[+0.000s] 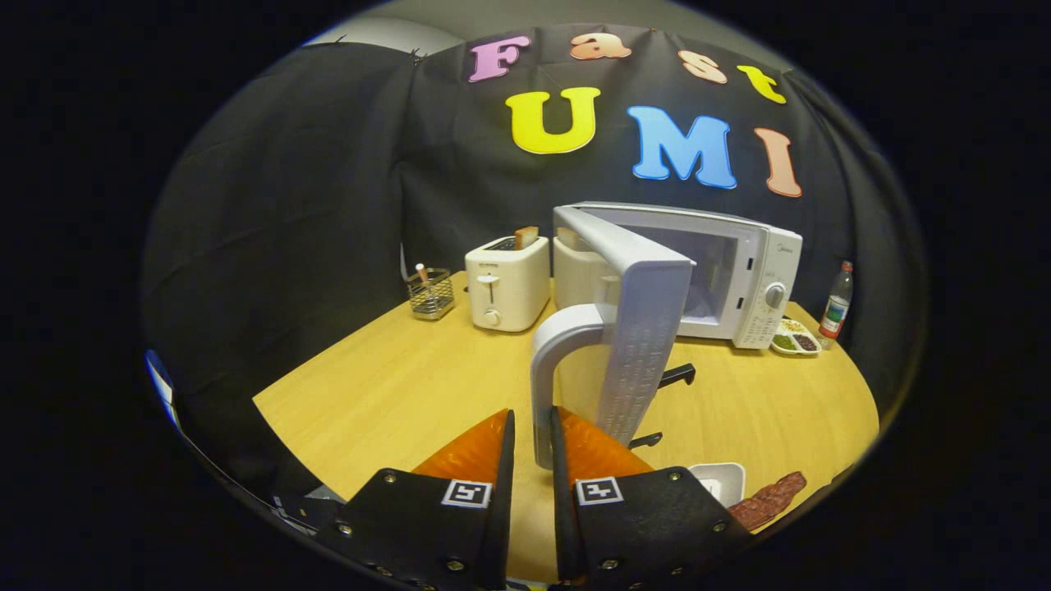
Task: Open the microwave, put the food inside, and close the microwave door.
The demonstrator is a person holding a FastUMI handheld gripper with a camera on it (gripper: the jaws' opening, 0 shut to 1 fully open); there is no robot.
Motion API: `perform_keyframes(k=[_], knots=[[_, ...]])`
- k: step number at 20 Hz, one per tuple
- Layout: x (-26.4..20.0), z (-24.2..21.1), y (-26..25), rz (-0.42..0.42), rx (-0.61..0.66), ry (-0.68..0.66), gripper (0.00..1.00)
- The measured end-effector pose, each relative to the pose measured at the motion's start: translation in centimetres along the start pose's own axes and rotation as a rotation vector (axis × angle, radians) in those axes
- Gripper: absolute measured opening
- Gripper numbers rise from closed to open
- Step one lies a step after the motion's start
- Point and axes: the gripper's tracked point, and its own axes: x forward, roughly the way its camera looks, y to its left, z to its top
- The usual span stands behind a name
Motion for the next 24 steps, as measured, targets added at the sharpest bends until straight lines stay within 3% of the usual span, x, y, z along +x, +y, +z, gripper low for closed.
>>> perform_keyframes(k=[6,11,12,15,24], knots=[[-2.7,1.4,3.7,0.222,0.029,-0.038,0.24],[-6.2,3.2,-0.5,0.203,0.06,-0.107,0.24],[-6.8,3.4,-1.4,0.19,0.067,-0.119,0.33],[-8.5,4.2,-5.6,0.117,0.07,-0.141,1.0],[-10.0,0.6,-17.0,-0.082,0.197,-0.08,1.0]])
